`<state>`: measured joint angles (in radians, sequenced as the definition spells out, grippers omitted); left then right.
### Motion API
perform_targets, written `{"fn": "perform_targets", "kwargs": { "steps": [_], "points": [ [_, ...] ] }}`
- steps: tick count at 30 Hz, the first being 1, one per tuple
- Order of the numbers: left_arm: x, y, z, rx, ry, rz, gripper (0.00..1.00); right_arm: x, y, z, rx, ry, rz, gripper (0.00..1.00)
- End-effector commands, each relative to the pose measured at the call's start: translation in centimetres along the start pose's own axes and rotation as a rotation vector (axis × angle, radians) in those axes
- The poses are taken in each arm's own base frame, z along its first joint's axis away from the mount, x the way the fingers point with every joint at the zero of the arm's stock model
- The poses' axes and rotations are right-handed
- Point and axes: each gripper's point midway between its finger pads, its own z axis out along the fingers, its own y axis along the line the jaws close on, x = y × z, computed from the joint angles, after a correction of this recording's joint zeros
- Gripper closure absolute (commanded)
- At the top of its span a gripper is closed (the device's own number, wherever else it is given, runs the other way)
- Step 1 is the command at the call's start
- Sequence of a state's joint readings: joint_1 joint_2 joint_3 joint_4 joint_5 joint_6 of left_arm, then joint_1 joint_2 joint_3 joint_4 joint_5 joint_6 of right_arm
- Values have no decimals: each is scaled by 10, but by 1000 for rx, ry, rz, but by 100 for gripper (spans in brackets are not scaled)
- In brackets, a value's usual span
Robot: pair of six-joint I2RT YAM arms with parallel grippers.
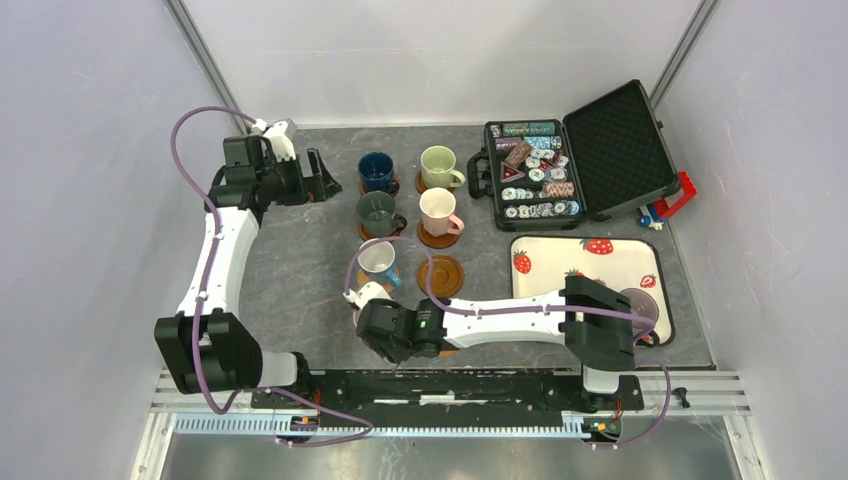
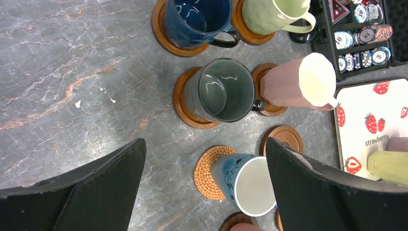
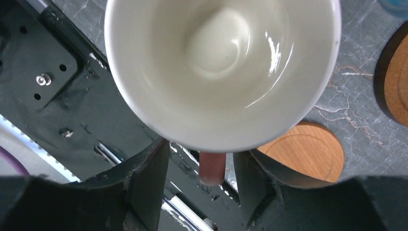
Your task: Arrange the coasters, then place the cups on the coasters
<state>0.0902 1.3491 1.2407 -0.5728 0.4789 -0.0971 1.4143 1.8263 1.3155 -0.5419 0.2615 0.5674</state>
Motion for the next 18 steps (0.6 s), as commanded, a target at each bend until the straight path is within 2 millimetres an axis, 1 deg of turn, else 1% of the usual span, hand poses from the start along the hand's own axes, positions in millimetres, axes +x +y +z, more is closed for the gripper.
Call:
{"fn": "perform_targets", "kwargs": {
  "steps": [1,6,8,11,14,15,18],
  "points": [
    [-7,-5,4,40,-26,-39,0,-11,13,-22,-80,-61,-13,42],
    [-7,-5,6,44,-26,-42,0,-18,17,-27,-100,-90,-40,41],
    [-7,-4,6,44,-22,-36,0,-21,15,-31,-97,-104,-50,39],
    [-4,-4,6,43,-10,-23,0,-25,11,-42,-99,-130,-89,23],
    [-1,-3,5,39,2,-11,0,-23,4,-56,-117,-158,-158,4],
    [1,-2,4,38,11,-4,0,-21,0,-60,-121,-168,-180,2],
    [6,0,1,26,40,33,0,-15,-12,-72,-126,-206,-260,2]
  ]
}}
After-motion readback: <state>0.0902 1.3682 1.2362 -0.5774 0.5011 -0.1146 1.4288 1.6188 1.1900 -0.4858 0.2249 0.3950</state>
